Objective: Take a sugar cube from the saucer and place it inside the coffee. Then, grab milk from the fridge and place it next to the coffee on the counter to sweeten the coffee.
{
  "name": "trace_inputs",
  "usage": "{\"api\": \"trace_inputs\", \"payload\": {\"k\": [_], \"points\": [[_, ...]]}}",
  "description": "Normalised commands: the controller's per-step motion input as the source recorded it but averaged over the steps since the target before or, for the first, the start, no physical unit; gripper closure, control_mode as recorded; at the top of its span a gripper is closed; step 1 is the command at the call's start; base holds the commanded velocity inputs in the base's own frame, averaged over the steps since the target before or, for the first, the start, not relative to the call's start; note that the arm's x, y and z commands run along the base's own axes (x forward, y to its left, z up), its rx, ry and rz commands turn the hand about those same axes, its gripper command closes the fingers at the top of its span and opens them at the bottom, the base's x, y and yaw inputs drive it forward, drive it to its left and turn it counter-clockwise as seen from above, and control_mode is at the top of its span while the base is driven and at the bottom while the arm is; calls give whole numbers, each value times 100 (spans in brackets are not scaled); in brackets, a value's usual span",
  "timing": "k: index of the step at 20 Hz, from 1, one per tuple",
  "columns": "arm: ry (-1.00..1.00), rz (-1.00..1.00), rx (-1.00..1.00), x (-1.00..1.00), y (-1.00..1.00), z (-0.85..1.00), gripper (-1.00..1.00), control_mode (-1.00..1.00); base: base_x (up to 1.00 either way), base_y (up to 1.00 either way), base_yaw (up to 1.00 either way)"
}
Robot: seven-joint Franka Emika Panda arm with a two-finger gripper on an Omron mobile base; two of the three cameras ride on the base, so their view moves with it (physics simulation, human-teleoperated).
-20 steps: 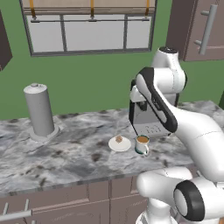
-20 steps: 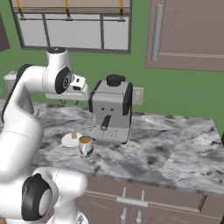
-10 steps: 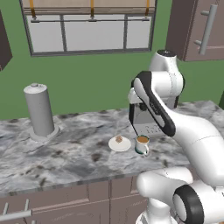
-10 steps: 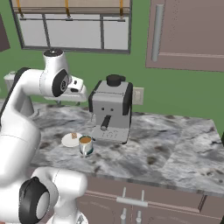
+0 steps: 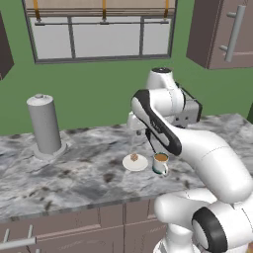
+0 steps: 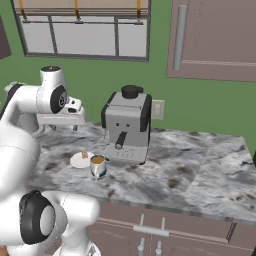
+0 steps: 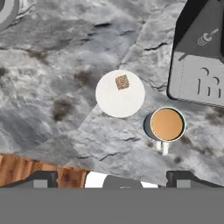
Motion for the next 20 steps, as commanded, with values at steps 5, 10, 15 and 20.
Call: {"api": "trace_inputs", "payload": {"k": [5,10,15,20], "points": [[33,6,-2,0,20,-70,-100,-100,0,0,0],[12,3,-3,4,0,-47,-100,-100,0,0,0],[1,0,-5,14,0,-51,-100,-100,0,0,0],[0,0,-8,23,0,-31,-100,-100,0,0,0]]}}
